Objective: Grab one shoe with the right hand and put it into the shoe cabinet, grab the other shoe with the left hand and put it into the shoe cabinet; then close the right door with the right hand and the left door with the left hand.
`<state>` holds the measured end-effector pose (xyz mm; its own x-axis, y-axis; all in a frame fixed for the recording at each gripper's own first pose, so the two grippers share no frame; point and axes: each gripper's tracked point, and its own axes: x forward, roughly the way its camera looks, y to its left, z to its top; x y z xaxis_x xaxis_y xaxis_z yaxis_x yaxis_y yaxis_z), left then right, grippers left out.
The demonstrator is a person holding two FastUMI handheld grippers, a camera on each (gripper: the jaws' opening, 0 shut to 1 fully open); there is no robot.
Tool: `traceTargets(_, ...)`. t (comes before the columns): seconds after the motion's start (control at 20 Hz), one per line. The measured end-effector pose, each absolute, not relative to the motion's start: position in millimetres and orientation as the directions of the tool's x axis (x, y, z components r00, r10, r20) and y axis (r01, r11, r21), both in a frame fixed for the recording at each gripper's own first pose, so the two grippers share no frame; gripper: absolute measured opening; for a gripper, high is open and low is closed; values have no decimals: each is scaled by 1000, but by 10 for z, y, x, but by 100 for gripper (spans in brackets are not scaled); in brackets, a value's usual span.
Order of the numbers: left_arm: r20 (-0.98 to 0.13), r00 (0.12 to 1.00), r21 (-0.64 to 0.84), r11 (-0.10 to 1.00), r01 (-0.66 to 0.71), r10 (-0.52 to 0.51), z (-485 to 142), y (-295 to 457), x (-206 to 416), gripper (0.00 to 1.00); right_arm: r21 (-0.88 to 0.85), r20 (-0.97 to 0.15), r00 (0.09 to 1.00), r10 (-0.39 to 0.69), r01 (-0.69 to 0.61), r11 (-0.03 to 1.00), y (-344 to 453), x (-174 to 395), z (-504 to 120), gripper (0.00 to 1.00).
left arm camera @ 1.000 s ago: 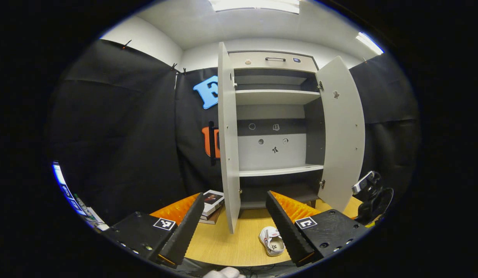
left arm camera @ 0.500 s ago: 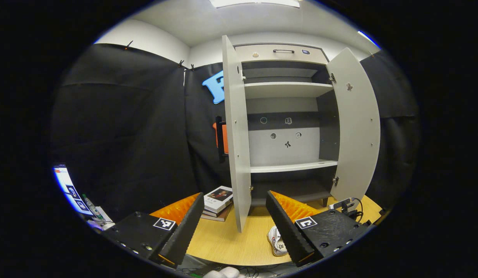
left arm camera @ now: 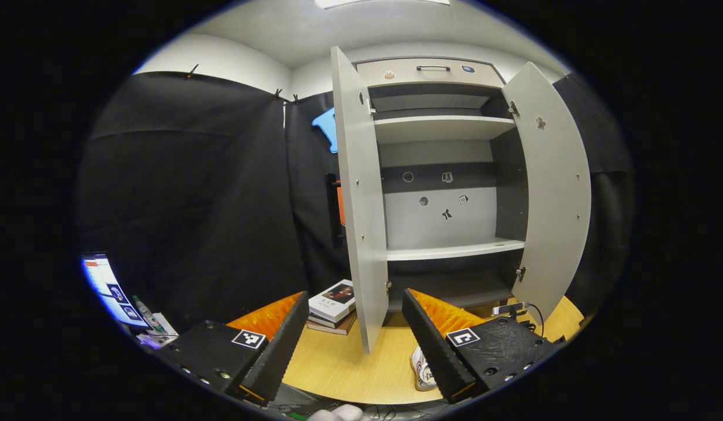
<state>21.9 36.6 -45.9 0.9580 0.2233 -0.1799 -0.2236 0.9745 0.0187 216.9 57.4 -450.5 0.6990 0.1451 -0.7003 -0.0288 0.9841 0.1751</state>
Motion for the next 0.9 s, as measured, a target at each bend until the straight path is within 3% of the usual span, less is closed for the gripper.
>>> traceTargets(0.05, -183, 957, 17, 974, -227, 226, -465, 355, 230, 96, 170, -696, 705, 134, -18, 985, 545, 2234, -4505, 48)
traceTargets(0.1, -186, 956, 16, 974, -227, 226, -462, 345, 238, 96, 165, -694, 711, 113, 5, 986, 484, 2273, -4515, 38)
traceTargets(0.15, -186, 956, 17, 973, -229, 228, -472, 342, 253, 96, 173, -695, 711, 107, 20, 985, 468, 2289, -4510, 35)
traceTargets(0.2, -188, 956, 17, 974, -226, 225, -476, 320, 265, 96, 176, -695, 709, 116, 11, 984, 454, 2294, -4502, 14)
traceTargets(0.25, -186, 957, 15, 974, -224, 223, -466, 306, 282, 96, 177, -698, 706, 122, 5, 984, 436, 2293, -4522, 8)
traceTargets(0.6, -174, 967, 9, 982, -190, 189, -482, 207, 325, 97, 209, -680, 715, 164, -25, 978, 293, 2231, -4150, 5)
traceTargets(0.9, -155, 978, -16, 989, -144, 140, -485, 125, 320, 96, 155, -600, 780, 176, -103, 983, 290, 2067, -3281, 5)
